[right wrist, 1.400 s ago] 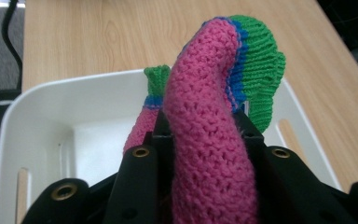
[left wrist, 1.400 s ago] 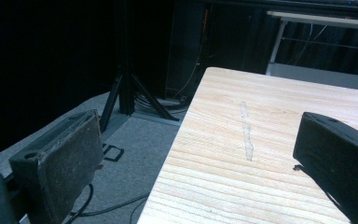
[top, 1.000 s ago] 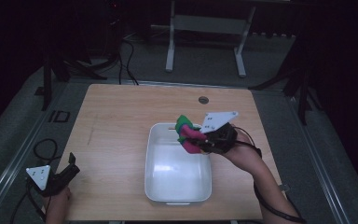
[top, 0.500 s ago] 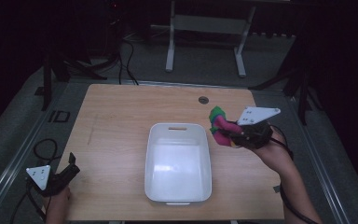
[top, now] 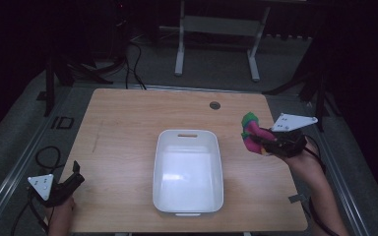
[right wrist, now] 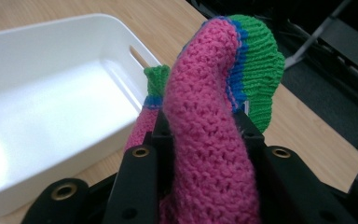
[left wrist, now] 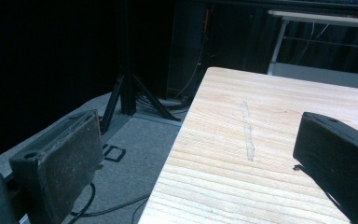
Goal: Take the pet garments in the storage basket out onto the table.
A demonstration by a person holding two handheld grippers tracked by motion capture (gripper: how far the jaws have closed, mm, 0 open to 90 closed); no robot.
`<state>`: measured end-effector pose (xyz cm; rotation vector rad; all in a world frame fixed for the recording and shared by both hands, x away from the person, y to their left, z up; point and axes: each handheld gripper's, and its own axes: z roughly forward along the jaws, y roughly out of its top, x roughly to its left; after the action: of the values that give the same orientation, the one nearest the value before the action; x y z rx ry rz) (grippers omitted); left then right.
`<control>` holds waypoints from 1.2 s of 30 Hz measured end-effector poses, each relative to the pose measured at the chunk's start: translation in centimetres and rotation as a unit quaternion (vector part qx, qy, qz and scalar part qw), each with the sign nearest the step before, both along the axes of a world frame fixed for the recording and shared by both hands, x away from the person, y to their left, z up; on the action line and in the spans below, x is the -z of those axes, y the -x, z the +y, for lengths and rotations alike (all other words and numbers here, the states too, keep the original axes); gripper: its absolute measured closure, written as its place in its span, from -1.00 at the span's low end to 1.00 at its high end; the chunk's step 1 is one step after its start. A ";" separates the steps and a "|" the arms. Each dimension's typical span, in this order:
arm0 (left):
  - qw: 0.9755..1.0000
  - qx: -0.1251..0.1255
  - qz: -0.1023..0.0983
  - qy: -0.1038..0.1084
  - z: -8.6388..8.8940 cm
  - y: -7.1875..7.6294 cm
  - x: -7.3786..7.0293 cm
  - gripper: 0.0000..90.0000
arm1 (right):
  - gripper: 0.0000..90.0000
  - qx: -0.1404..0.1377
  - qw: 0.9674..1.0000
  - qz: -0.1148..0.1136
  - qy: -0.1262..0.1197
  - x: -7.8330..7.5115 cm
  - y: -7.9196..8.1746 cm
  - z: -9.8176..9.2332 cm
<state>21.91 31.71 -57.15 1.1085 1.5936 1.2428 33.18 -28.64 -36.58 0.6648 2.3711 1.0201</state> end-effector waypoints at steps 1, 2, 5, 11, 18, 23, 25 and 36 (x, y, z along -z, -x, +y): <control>1.000 0.000 -0.001 0.001 0.0 0.0 0.0 -0.96 | 0.53 0.004 1.000 0.004 -0.001 0.4 -0.2 -0.1; 1.000 -0.001 -0.001 0.001 0.0 0.0 0.0 -0.96 | 0.53 0.005 1.000 0.009 0.000 0.9 -0.4 -0.2; 1.000 0.000 -0.001 0.001 0.0 0.0 0.0 -0.96 | 0.53 0.013 1.000 0.018 0.002 2.3 -1.1 -0.2; 1.000 0.001 -0.001 0.000 0.0 0.0 0.0 -0.96 | 0.53 0.037 0.999 0.029 0.006 5.2 -2.9 0.0; 1.000 0.001 -0.001 -0.001 0.0 0.0 0.0 -0.96 | 0.52 0.061 0.997 0.041 0.022 8.2 -4.5 0.6; 1.000 0.002 0.000 -0.001 0.0 0.0 0.0 -0.96 | 0.52 0.065 0.996 0.057 0.035 10.2 -5.5 1.1; 1.000 0.002 0.000 -0.001 0.0 -0.1 0.0 -0.96 | 0.52 0.068 0.995 0.066 0.037 11.1 -6.0 1.3; 1.000 0.003 0.000 -0.001 0.0 -0.1 0.0 -0.96 | 0.50 0.081 0.992 0.094 0.039 14.5 -7.3 2.4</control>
<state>21.96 31.70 -57.15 1.1131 1.5894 1.2406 40.45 -26.23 -51.05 0.9427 2.4546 0.8230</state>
